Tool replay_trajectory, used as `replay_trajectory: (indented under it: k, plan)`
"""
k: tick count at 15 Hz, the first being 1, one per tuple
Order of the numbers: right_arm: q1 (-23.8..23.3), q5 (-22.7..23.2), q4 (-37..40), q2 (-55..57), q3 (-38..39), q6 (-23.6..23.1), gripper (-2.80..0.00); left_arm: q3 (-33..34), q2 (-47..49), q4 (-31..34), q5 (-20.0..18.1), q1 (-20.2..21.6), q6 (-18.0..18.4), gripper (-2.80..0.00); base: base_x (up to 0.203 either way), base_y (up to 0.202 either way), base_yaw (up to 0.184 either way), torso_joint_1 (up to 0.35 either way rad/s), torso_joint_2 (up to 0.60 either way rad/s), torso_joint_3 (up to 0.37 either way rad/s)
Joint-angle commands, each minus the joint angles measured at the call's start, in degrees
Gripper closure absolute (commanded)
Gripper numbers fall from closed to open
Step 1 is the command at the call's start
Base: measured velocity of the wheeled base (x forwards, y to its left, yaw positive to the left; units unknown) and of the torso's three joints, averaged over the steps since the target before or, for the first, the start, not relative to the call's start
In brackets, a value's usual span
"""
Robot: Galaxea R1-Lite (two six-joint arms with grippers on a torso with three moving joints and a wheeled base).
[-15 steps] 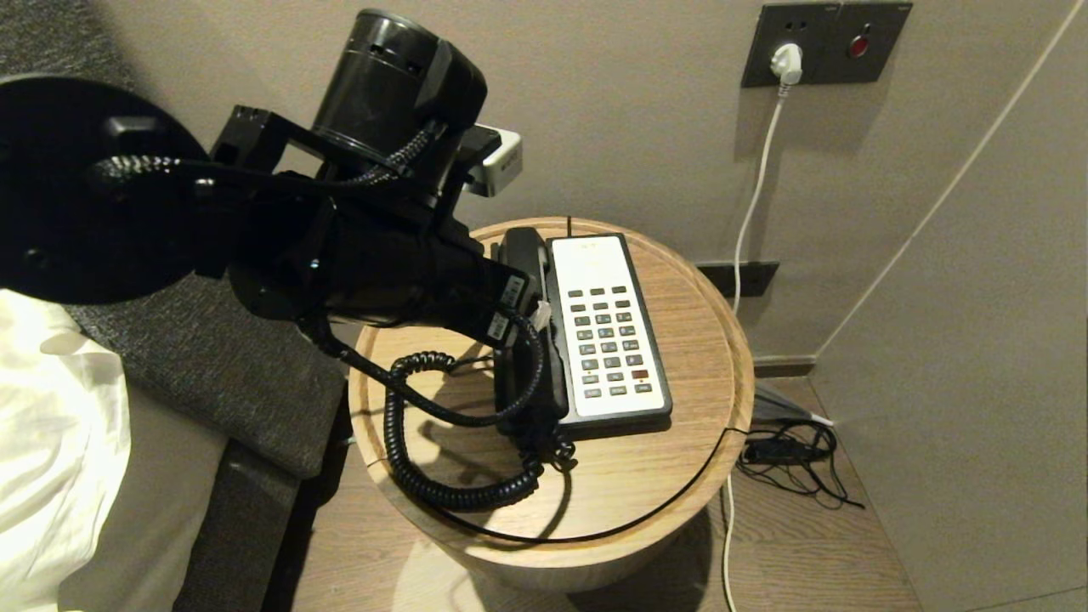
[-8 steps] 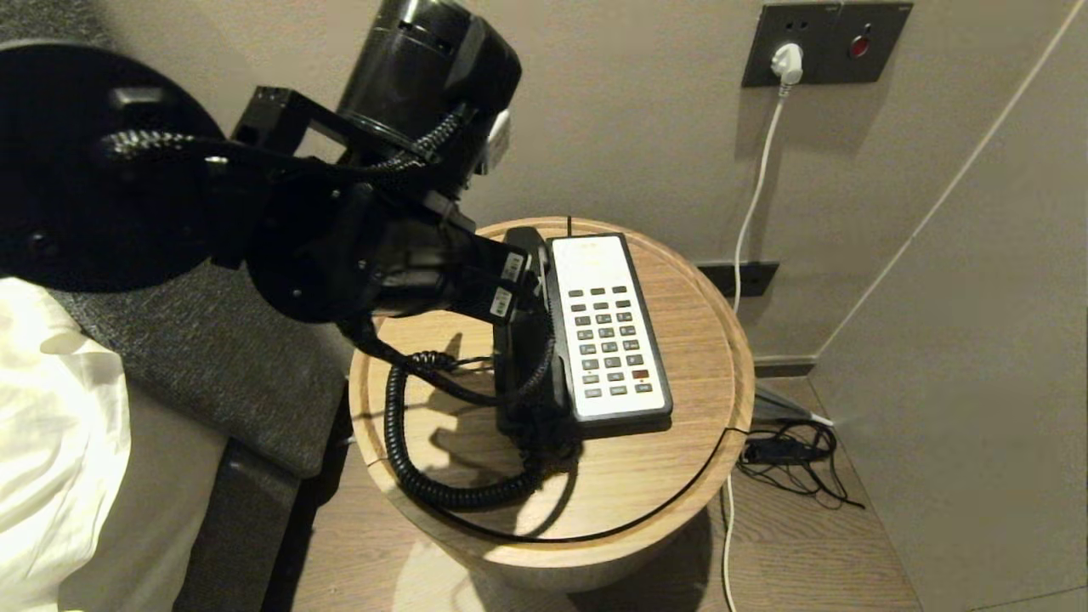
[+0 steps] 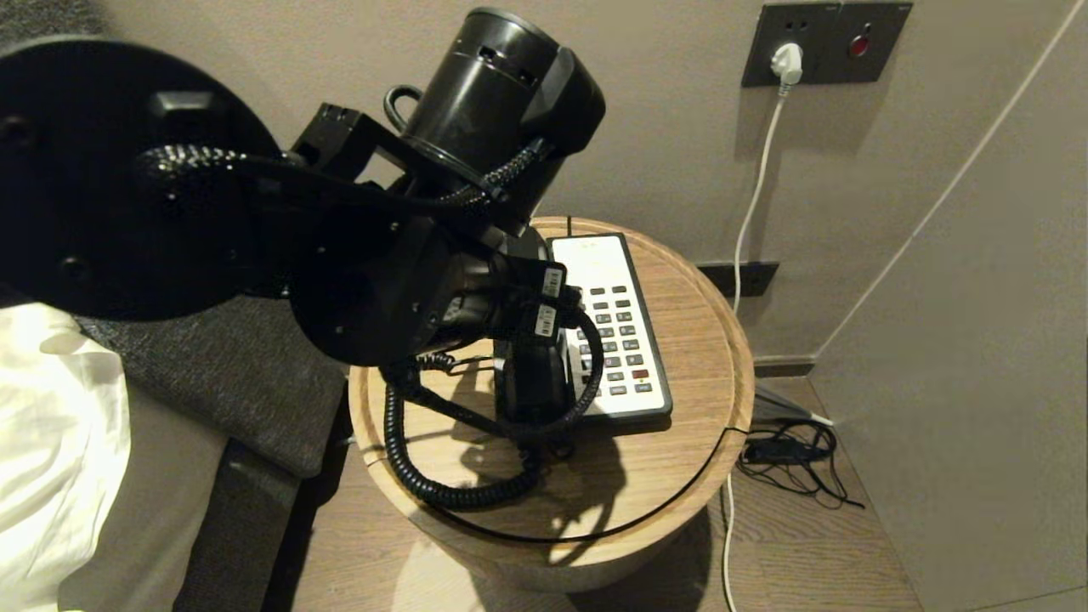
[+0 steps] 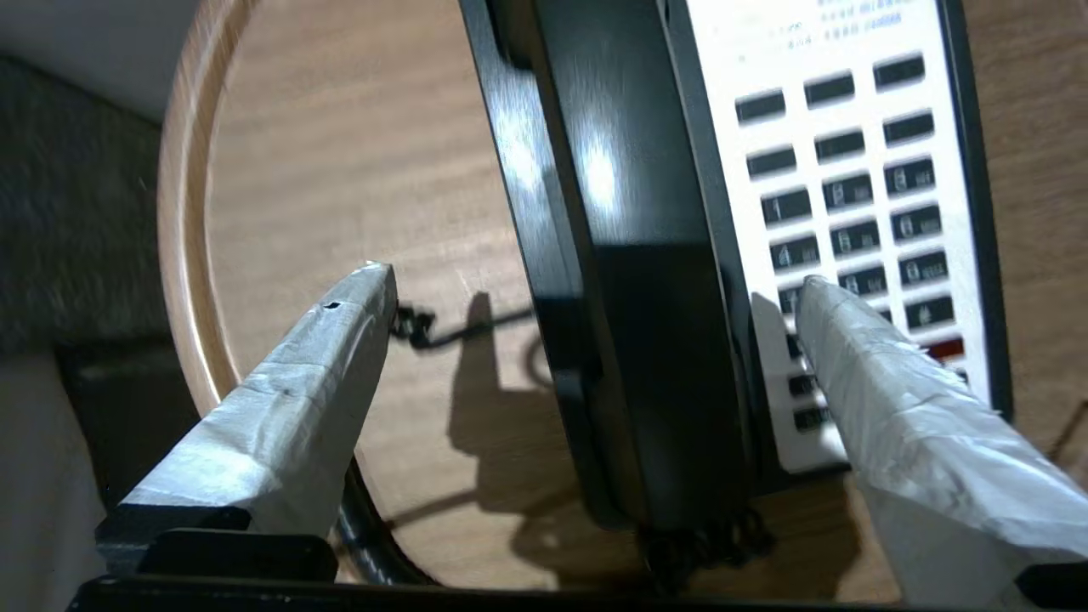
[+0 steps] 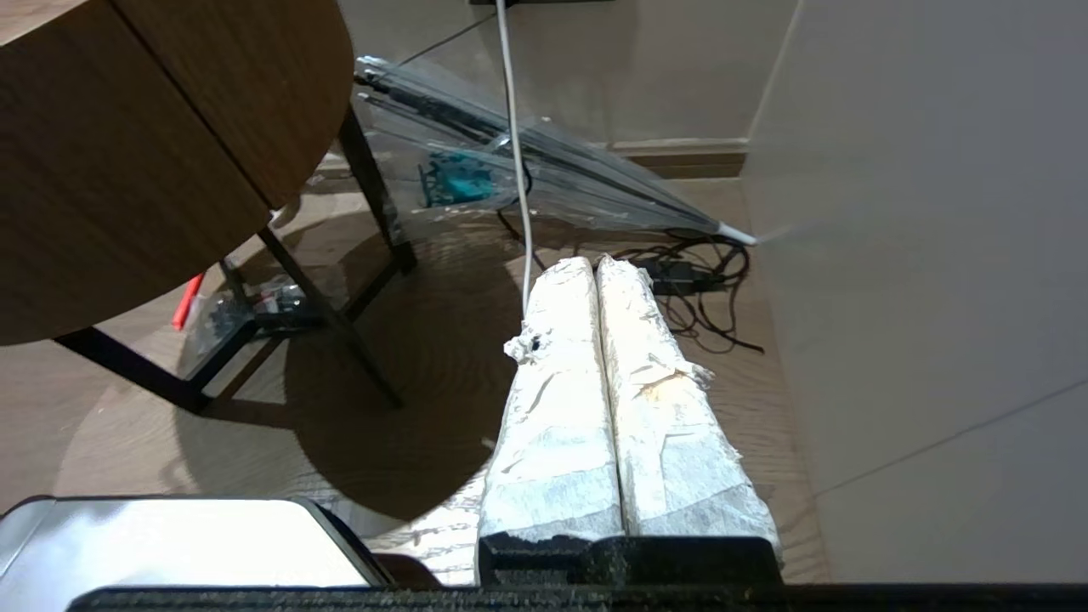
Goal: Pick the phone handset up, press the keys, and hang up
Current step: Pick up the desk phone handset
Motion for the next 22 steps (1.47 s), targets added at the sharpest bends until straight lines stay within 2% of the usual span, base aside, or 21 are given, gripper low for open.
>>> replay_trajectory:
  k: [1, 4, 5, 8, 11, 15, 22]
  plan:
    - [0.0, 0.0, 0.0, 0.0, 0.0, 0.0, 0.0, -0.2, -0.6, 3.9, 0.1, -0.4, -2.7, -2.8, 0.0, 0.0, 0.0, 0.0, 0.0, 0.0]
    - [0.0, 0.0, 0.0, 0.0, 0.0, 0.0, 0.0, -1.1, -1.2, 14.0, -0.3, -0.6, -7.4, -2.8, 0.0, 0.0, 0.0, 0.0, 0.0, 0.0]
    - [0.0, 0.0, 0.0, 0.1, 0.0, 0.0, 0.0, -1.6, -1.0, 15.5, -1.2, -0.7, -8.3, -2.8, 0.0, 0.0, 0.0, 0.0, 0.0, 0.0]
    - [0.0, 0.0, 0.0, 0.0, 0.0, 0.0, 0.0, -4.0, 0.2, 15.3, -4.5, -1.0, -10.3, -2.8, 0.0, 0.0, 0.0, 0.0, 0.0, 0.0]
    - [0.0, 0.0, 0.0, 0.0, 0.0, -0.1, 0.0, -8.8, 2.2, 15.7, -7.7, -2.1, -14.8, -2.8, 0.0, 0.0, 0.0, 0.0, 0.0, 0.0]
    - [0.0, 0.0, 0.0, 0.0, 0.0, 0.0, 0.0, -8.8, 4.9, 15.4, -7.6, -1.9, -14.8, -2.8, 0.0, 0.0, 0.0, 0.0, 0.0, 0.0]
    - [0.0, 0.0, 0.0, 0.0, 0.0, -0.1, 0.0, -12.0, 8.0, 15.4, -7.3, 1.3, -12.5, -2.8, 0.0, 0.0, 0.0, 0.0, 0.0, 0.0]
